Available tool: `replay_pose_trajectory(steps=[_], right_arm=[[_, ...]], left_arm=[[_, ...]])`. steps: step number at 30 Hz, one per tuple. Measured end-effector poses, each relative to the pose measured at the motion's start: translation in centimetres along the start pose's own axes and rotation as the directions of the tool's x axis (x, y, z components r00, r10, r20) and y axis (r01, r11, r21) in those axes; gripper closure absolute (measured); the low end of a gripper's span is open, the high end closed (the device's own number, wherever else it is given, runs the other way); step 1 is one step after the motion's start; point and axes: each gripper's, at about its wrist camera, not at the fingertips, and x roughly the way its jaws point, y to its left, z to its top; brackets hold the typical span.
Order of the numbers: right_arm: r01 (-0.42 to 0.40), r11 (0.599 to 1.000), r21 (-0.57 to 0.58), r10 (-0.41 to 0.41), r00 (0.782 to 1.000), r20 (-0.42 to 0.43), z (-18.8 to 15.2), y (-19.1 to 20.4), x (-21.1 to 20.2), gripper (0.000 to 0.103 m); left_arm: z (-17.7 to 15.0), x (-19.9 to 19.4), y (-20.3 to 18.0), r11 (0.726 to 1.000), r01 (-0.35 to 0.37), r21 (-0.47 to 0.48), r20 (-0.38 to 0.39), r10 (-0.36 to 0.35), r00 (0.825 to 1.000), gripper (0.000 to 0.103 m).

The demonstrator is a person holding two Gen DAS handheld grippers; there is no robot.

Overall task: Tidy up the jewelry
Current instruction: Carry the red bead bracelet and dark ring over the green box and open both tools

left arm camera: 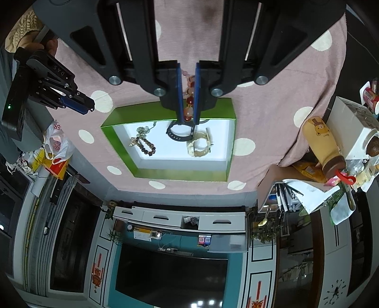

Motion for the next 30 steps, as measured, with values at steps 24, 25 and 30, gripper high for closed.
replay_pose_trajectory(steps=[24, 25, 30], right_arm=[[-0.03, 0.999, 0.018, 0.028, 0.993, 0.114, 3.0, -1.1, -2.1, 0.082], [-0.03, 0.999, 0.019, 0.028, 0.993, 0.116, 3.1, -1.2, -2.1, 0.082], [-0.034, 0.999, 0.021, 0.031, 0.991, 0.13, 3.8, -1.4, -2.1, 0.082]], left_arm=[[3.3, 0.2, -4.1, 0.998, 0.022, 0.057, 0.023, -0.023, 0.999, 0.096], [3.4, 0.4, -4.2, 0.998, 0.024, 0.058, 0.023, -0.025, 0.999, 0.096], [3.9, 0.9, -4.8, 0.997, 0.027, 0.065, 0.023, -0.029, 0.999, 0.096]])
